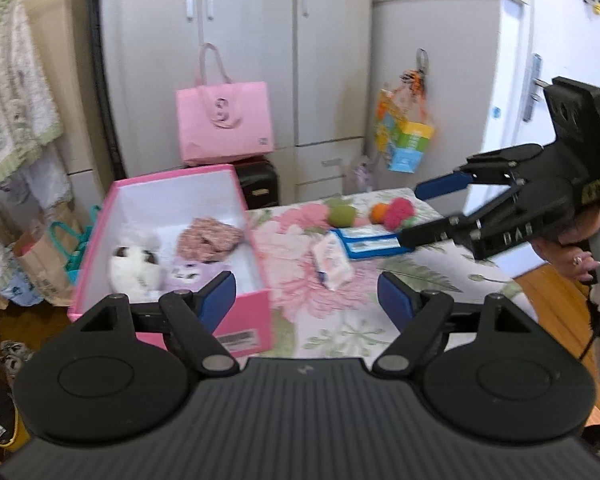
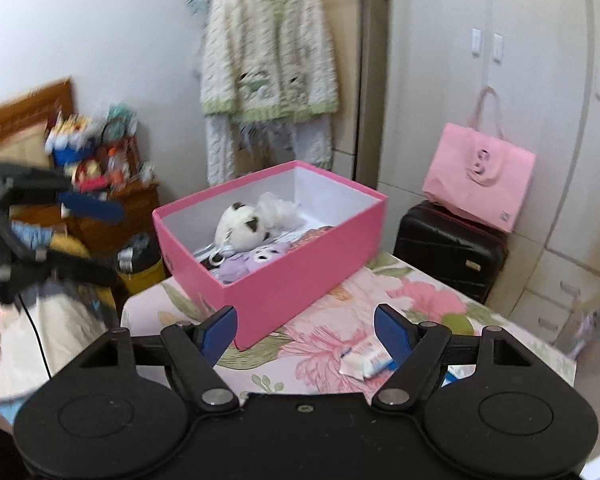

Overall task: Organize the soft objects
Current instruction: 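Grasp the white wet-wipe pack with left gripper while right grasps strawberry plush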

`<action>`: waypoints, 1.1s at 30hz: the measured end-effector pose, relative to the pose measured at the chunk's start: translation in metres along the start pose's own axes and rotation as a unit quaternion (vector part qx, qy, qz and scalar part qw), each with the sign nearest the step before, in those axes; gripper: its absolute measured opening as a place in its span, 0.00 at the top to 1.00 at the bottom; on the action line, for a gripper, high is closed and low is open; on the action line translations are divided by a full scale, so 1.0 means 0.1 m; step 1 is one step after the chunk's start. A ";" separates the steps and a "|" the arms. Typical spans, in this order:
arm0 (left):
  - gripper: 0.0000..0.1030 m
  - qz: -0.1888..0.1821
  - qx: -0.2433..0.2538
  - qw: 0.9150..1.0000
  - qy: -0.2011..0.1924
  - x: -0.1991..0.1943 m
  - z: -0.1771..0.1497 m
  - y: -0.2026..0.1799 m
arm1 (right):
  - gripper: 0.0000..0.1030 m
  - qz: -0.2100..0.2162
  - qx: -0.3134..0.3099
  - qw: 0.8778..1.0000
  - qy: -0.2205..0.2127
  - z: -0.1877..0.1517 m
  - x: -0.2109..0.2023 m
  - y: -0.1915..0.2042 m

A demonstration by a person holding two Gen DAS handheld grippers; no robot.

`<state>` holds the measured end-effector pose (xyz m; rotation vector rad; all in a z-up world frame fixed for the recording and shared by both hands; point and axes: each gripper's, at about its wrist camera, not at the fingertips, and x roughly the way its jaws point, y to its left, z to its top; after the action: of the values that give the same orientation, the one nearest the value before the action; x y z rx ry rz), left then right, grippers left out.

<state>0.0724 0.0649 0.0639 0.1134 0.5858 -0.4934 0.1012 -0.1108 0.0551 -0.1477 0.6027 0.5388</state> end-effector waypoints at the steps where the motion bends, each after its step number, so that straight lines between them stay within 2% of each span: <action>1: 0.25 -0.008 0.004 1.000 0.004 0.04 0.01 -0.05 | 0.22 0.000 0.010 1.000 -0.005 -0.03 -0.04 -0.05; 8: 0.24 -0.036 0.019 0.999 0.020 0.37 0.03 -0.33 | 0.22 -0.024 0.062 0.998 -0.021 -0.33 -0.23 -0.45; 14: 0.24 -0.047 0.025 0.998 0.021 0.71 0.08 -0.46 | 0.22 -0.077 0.078 0.994 -0.020 -0.56 -0.23 -0.69; 16: 0.24 -0.048 0.024 0.998 0.022 0.83 0.10 -0.50 | 0.22 -0.083 0.087 0.993 -0.021 -0.61 -0.20 -0.78; 26: 0.24 -0.037 -0.004 0.999 0.021 1.48 0.13 -0.59 | 0.20 -0.090 0.128 0.987 -0.037 -0.81 0.18 -1.24; 33: 0.25 -0.009 -0.035 0.999 0.025 1.96 0.10 -0.54 | 0.20 -0.130 0.151 0.978 -0.056 -0.91 0.51 -1.52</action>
<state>0.1927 -0.0657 -0.0350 0.0547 0.6528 -0.4889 0.1702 -0.2444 -0.0516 0.0914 0.5391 0.1960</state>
